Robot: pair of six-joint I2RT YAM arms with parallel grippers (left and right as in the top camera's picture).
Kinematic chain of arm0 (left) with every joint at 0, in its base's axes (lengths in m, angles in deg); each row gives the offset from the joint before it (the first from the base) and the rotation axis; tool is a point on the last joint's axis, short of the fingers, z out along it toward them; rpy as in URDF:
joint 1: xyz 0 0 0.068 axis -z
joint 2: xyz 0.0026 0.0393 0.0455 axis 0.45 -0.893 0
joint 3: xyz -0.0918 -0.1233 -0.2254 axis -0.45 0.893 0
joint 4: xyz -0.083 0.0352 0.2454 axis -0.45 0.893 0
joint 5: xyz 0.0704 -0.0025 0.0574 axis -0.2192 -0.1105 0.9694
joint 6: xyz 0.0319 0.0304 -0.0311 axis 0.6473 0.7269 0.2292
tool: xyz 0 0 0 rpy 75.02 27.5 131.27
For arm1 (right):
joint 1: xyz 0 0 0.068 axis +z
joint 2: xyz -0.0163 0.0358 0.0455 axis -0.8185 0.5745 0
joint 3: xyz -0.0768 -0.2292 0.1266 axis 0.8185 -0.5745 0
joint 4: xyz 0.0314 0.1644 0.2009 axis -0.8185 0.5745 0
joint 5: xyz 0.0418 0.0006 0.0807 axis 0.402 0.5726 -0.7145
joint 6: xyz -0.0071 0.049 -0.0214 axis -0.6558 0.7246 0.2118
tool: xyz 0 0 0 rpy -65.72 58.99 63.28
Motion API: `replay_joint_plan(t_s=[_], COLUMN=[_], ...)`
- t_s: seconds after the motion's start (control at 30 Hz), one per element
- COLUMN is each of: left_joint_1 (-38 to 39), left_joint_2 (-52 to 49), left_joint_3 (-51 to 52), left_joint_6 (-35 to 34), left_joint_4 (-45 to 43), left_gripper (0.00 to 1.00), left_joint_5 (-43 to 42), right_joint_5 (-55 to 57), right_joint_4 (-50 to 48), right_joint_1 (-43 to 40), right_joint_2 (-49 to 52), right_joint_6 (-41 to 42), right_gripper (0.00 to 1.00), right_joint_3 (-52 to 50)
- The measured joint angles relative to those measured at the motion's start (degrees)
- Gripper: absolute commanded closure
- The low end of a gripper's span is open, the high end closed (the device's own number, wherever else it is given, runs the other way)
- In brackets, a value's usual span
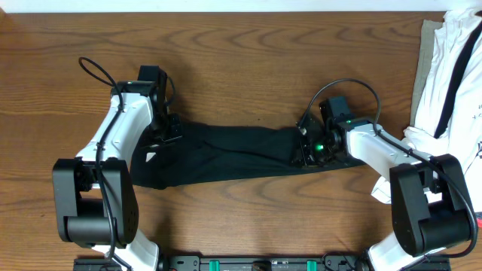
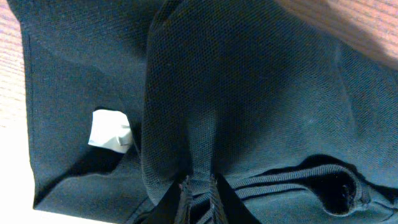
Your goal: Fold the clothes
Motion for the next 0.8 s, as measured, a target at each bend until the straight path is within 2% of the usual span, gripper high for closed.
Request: replay_joint_plan(t_s=[0.53,0.8], left_joint_1=[0.00,0.00], left_joint_2=[0.00,0.00], left_joint_3=[0.02,0.02], left_joint_6=[0.02,0.02], left_joint_4=[-1.01,-1.31], left_gripper=[0.85,0.85], left_joint_5=[0.02,0.00], right_joint_5=[-1.03,3.15], right_joint_4=[14.10,15.06], right_joint_1=[0.00,0.00], right_joint_2=[0.00,-3.63], right_joint_6=[-0.20,-1.77], right_gripper=[0.96,0.94], right_joint_3=[0.07,8.46])
